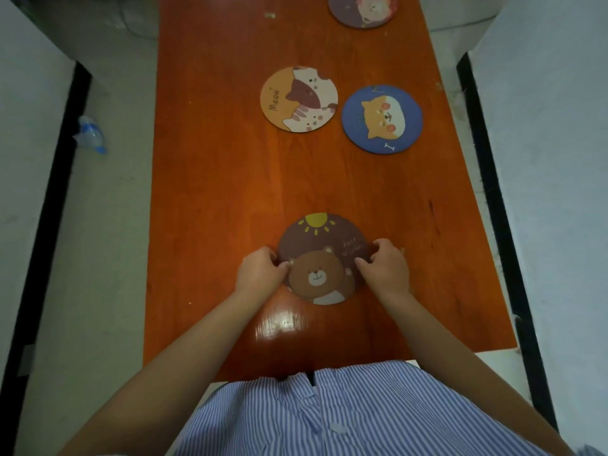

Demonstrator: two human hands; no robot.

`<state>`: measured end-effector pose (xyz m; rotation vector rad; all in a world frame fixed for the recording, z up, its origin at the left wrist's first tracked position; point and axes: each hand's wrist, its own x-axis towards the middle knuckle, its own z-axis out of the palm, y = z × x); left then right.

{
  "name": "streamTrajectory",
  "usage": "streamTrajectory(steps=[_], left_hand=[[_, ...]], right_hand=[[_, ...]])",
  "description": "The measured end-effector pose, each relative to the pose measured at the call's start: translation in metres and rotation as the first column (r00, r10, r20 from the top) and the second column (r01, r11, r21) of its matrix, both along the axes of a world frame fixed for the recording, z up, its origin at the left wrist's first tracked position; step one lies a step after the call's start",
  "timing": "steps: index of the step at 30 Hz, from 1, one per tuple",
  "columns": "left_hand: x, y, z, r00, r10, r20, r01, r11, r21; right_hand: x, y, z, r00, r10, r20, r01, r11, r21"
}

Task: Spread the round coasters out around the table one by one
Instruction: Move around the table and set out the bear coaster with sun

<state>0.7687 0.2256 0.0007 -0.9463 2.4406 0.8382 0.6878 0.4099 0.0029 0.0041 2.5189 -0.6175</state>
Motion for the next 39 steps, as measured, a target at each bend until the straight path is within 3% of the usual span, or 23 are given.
streamTrajectory(steps=[8, 12, 18, 22, 26, 32, 39], left_hand=[[-0.005, 0.004, -0.011, 0.962, 0.259, -0.085, -0.246, 0.96, 0.136], [0.002, 0.01, -0.006, 0.96, 0.16, -0.228, -0.138, 0.984, 0.111], [0.013, 0.017, -0.006, 0.959, 0.086, -0.27, -0.051, 0.99, 0.133], [0.014, 0.015, -0.007, 0.96, 0.088, -0.265, -0.049, 0.987, 0.152], [0.016, 0.013, -0.006, 0.955, 0.131, -0.265, -0.081, 0.978, 0.194], [0.023, 0.014, -0.006, 0.95, 0.119, -0.29, -0.07, 0.982, 0.174], [0.031, 0.017, -0.011, 0.955, 0.128, -0.269, -0.079, 0.979, 0.187]], right_hand=[[-0.01, -0.007, 0.005, 0.98, -0.126, 0.157, 0.124, 0.992, 0.018], [-0.006, 0.006, 0.012, 0.988, -0.103, 0.111, 0.099, 0.994, 0.041], [0.012, 0.026, 0.01, 0.997, -0.061, -0.042, 0.061, 0.998, -0.007], [0.005, 0.008, 0.008, 0.998, -0.059, 0.008, 0.059, 0.997, -0.043], [-0.003, 0.006, 0.005, 0.984, -0.155, 0.093, 0.162, 0.984, -0.077], [0.006, 0.027, 0.0, 0.997, -0.035, 0.063, 0.039, 0.997, -0.067], [0.023, 0.044, -0.006, 0.997, 0.06, 0.045, -0.063, 0.994, 0.09]])
